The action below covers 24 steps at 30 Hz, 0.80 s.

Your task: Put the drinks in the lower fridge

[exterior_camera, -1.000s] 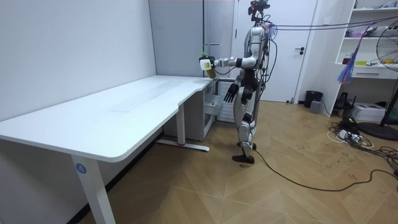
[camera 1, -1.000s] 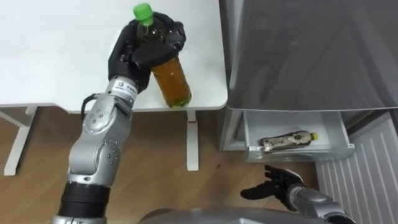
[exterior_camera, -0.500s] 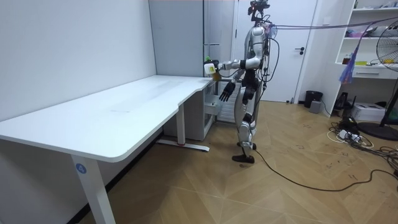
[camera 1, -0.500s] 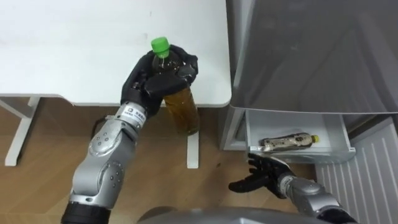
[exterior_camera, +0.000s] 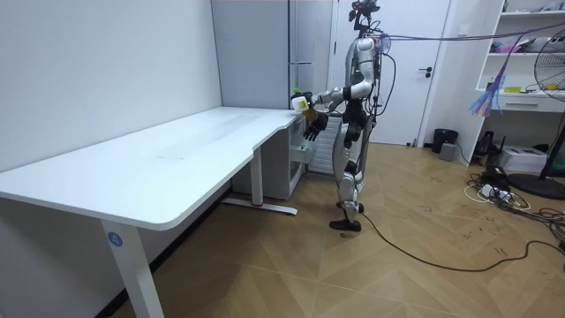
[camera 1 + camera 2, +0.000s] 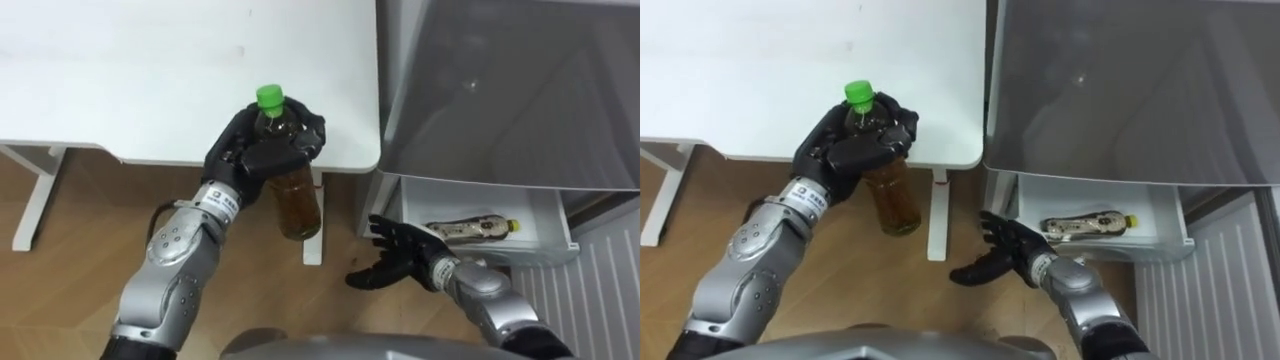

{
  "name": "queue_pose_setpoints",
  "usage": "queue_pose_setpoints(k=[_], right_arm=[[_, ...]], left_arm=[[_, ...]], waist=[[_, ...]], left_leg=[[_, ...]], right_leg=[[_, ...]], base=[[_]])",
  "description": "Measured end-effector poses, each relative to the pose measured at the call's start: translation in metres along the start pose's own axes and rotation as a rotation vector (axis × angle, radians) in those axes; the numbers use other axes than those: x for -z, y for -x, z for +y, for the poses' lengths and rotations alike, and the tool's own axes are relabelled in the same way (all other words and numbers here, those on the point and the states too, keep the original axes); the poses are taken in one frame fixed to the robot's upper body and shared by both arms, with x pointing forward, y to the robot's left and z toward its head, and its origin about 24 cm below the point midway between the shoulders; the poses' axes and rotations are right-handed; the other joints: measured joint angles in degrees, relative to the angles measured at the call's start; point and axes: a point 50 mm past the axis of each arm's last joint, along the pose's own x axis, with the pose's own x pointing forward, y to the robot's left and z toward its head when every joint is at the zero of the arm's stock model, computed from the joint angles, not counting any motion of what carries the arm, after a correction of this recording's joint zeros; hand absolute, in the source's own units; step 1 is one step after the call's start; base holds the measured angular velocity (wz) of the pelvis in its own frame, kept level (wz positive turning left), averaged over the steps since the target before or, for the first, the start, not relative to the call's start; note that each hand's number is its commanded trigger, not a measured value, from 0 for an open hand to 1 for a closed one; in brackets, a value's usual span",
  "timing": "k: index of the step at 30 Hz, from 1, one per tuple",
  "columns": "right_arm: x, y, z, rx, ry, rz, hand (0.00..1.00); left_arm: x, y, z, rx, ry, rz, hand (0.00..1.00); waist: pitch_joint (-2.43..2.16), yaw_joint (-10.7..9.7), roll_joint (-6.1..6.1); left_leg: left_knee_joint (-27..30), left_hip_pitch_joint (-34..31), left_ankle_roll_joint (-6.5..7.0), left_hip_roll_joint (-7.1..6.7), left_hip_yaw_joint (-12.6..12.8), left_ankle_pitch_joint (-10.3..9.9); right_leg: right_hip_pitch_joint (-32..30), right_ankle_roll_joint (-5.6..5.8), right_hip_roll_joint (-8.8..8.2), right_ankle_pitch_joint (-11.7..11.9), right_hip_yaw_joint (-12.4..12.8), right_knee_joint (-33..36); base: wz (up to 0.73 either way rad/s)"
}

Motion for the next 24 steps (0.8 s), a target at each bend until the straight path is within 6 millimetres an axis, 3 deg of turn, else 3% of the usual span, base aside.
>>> queue_pose_setpoints(k=[8,14,24], right_arm=[[-0.001,0.002,0.0,-0.041,0.015,-0.001,0.0],[-0.018,0.006,0.006,-0.097,0.046,-0.089,0.0],[-0.032,0.007,0.018,-0.187,0.088,-0.145,0.0]], left_arm=[[0.002,0.0,0.0,-0.001,0.0,0.007,1.0],[0.004,0.0,-0.002,0.015,0.001,0.016,1.0],[0.015,-0.001,-0.022,0.098,-0.007,0.06,1.0]], waist=[[0.3,0.44,0.47],[0.3,-0.12,0.46],[0.45,-0.56,0.17]], left_leg=[[0.08,-0.76,0.02,-0.03,-0.11,-0.04],[0.33,-0.92,0.03,-0.11,-0.3,-0.03],[0.02,-0.11,0.06,-0.14,-0.22,-0.01]], right_leg=[[-0.06,0.0,0.0,0.0,-0.13,0.03],[0.07,0.0,-0.05,0.0,-0.32,0.02],[0.47,0.01,-0.15,0.0,-0.74,0.03]], base=[[0.03],[0.05],[0.0]])
